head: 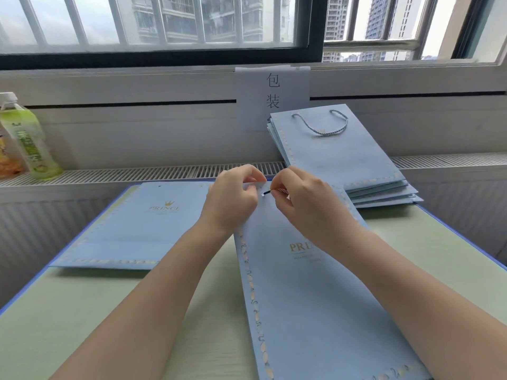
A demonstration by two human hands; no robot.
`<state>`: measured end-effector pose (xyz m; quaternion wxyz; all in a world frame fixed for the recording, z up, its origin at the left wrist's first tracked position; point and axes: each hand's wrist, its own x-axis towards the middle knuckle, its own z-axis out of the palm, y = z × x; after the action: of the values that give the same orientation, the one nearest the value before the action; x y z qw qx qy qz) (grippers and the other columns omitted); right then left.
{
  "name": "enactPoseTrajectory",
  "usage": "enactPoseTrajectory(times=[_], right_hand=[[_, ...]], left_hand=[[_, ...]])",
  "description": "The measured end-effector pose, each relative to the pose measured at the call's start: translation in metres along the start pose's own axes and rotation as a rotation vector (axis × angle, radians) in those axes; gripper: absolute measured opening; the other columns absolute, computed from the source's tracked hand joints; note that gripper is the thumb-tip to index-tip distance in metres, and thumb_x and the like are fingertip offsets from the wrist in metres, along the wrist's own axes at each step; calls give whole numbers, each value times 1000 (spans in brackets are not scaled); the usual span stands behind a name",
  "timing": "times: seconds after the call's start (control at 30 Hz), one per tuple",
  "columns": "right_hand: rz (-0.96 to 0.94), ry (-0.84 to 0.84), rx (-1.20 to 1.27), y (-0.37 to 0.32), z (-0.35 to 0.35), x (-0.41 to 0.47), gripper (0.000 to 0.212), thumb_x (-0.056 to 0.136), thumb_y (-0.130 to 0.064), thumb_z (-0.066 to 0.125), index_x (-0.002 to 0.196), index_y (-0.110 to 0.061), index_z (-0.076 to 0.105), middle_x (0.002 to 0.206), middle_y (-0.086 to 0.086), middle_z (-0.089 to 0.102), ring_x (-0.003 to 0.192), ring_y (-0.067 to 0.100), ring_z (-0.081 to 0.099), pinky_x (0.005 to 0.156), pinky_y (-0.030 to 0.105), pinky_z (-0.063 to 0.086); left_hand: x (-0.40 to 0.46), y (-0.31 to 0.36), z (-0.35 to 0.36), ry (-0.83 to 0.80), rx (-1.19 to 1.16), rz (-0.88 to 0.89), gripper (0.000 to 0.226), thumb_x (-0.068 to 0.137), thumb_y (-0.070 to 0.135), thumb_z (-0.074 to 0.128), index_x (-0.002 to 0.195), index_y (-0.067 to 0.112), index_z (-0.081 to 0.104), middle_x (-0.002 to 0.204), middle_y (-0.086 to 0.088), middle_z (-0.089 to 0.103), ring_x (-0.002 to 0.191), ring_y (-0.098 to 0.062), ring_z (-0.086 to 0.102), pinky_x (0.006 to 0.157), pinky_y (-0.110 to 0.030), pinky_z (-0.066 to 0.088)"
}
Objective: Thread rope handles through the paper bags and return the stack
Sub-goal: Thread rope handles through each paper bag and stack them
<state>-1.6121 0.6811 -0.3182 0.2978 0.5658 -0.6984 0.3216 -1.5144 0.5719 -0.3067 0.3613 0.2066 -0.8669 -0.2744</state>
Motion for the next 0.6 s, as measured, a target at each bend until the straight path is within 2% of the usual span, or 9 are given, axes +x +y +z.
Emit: enactPoseTrajectory(times=[0.1,0.2,0.27,0.37,0.43,0.5,0.6], right_hand=[[-36,5,-7,-3,0,0,16,86,-12,48,74,-4,56,69,6,57,57,16,39,59,15,21],[-53,-4,-4,-5,0,0,26,86,-19,38,75,-5,57,69,5,56,57,20,48,58,20,27],[-50,10,1,-5,1,1,25,87,-18,41,75,-4,58,70,6,57,58,21,50,59,19,29],[46,6,136,-5,2,3,11,85,-13,57,79,-5,61,77,4,56,71,20,51,63,21,35],[131,-8,237,-3,1,5,6,82,-12,68,80,-7,65,84,-1,51,84,18,47,74,14,37],[172,-11,315,0,-3,7,5,78,-11,73,80,-8,69,87,-3,48,89,16,44,79,8,33],[138,-31,362,3,-8,9,2,78,-12,74,80,-11,74,87,-2,54,89,16,48,78,5,32]], left_hand=[[0,1,0,26,-31,57,32,84,-5,45,95,9,71,85,4,66,94,-20,62,79,-23,44],[-1,1,0,53,-30,119,35,85,-7,46,98,12,72,79,14,60,95,-18,57,78,-15,40],[-3,3,-1,67,-28,142,35,87,-5,47,102,14,71,79,22,54,94,-12,51,77,-5,36],[-4,4,-1,100,-87,168,36,88,-3,49,107,19,69,87,5,59,89,-9,56,79,-7,40],[-4,3,0,128,-124,182,35,89,-3,49,107,21,68,93,-3,61,84,-5,58,75,-9,42],[-5,3,1,145,-137,204,36,89,-4,47,106,21,67,89,-2,61,73,-2,55,67,-10,39],[-5,1,1,148,-130,243,36,88,-4,45,106,19,66,80,6,59,59,3,46,59,-14,33]])
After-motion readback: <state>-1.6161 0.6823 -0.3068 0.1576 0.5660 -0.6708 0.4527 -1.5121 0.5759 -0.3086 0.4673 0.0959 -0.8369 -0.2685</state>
